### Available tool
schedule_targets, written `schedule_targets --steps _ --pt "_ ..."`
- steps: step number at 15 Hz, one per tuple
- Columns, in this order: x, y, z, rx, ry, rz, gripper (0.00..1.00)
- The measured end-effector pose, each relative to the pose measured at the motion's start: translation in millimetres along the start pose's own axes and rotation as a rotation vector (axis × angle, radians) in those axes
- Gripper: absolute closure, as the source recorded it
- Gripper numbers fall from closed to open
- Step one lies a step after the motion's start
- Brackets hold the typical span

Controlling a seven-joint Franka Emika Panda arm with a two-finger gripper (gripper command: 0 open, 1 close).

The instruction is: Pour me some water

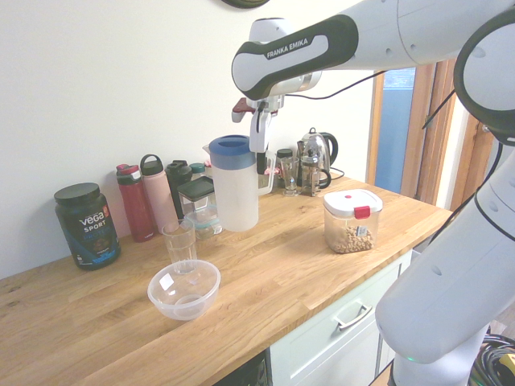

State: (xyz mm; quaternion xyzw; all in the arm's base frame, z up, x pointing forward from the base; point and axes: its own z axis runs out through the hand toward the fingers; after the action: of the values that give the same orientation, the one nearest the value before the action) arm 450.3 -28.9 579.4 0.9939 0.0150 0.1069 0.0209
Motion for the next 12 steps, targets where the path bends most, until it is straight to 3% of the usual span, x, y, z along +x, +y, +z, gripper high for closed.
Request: schedule_targets --steps 4,12 --pt "12.3 -29.0 -3.5 -0.066 -0.024 -0.169 1.0" --pt "58.9 -110.2 26.0 -0.393 -0.113 -0.329 1.0"
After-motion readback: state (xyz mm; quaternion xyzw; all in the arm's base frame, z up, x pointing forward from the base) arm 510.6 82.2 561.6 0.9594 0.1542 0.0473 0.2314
